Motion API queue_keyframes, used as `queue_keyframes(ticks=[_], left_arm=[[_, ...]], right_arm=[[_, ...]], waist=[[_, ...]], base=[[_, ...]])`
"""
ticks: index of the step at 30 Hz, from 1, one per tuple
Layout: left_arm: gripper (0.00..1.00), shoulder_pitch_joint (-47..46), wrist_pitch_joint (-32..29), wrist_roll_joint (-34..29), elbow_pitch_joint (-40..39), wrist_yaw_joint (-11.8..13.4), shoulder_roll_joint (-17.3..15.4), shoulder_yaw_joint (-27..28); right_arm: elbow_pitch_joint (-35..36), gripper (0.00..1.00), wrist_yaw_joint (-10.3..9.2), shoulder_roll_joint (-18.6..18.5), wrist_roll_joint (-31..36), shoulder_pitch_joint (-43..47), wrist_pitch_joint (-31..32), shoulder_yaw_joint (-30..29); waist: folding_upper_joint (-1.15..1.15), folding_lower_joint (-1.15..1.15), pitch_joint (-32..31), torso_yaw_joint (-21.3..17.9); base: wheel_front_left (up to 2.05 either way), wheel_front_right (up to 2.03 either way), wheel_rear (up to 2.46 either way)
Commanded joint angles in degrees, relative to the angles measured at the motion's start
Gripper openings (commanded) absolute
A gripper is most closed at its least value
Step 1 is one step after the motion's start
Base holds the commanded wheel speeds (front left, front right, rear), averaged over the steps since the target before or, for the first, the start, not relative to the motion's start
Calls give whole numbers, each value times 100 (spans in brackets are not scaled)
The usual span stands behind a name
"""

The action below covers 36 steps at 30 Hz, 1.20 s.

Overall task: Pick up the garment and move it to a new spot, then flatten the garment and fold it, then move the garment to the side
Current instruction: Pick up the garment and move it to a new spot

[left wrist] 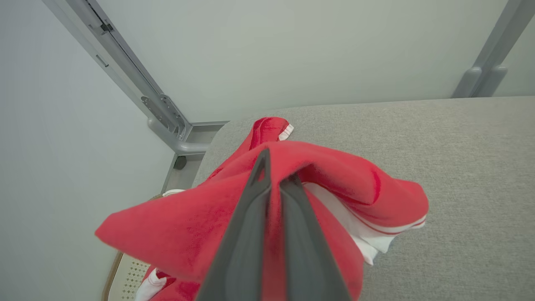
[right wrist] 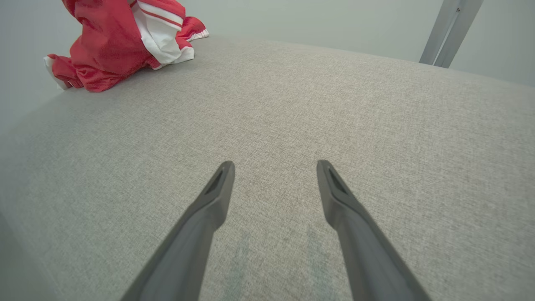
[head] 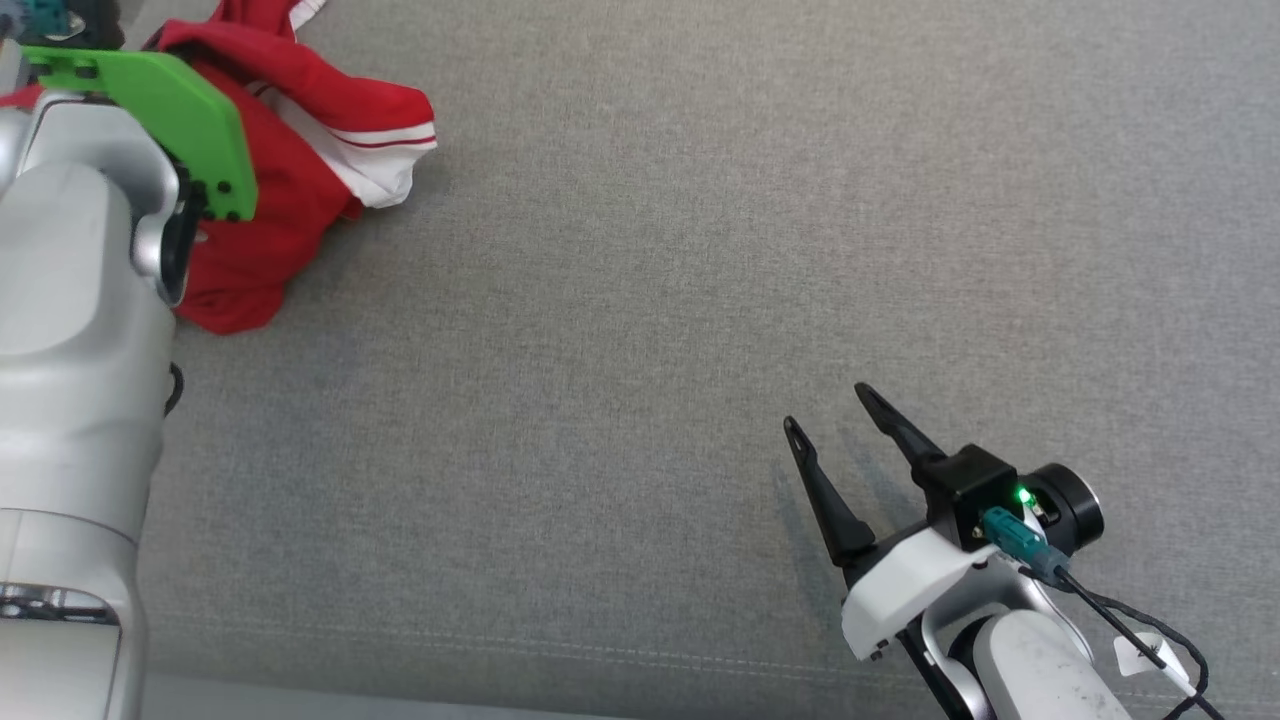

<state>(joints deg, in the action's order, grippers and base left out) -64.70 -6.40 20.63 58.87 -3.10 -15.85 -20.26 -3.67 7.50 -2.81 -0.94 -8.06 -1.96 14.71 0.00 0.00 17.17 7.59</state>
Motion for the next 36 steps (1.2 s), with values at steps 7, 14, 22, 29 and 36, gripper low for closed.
queue_keyframes(ticks=[7, 14, 22, 29, 36], left_arm=[[0, -124, 353, -58, -433, -228, 573, -330], [0, 53, 517, 161, -925, -362, 1093, -640], [0, 196, 655, 1015, -1845, -421, 1289, -1037], [0, 394, 855, 2060, -2559, -65, 1279, -1706], [0, 880, 996, 2471, -2070, 344, 1273, -2163]], right_arm=[[-308, 100, -2, -14, -265, 270, -157, 87], [-473, 100, -2, -14, -488, 371, -265, 213], [-580, 100, -2, -15, -564, 389, -338, 201], [-618, 100, -2, -13, -627, 329, -416, 147], [-661, 100, -2, -9, -726, 209, -536, 61]], waist=[[0, 0, -1007, -643], [0, 0, -1379, -1388], [0, 0, -1465, -2203], [0, 0, -1340, -2499], [0, 0, -1115, -2354]], base=[[0, 0, 0], [0, 0, 0], [0, 0, 0], [0, 0, 0], [0, 0, 0]])
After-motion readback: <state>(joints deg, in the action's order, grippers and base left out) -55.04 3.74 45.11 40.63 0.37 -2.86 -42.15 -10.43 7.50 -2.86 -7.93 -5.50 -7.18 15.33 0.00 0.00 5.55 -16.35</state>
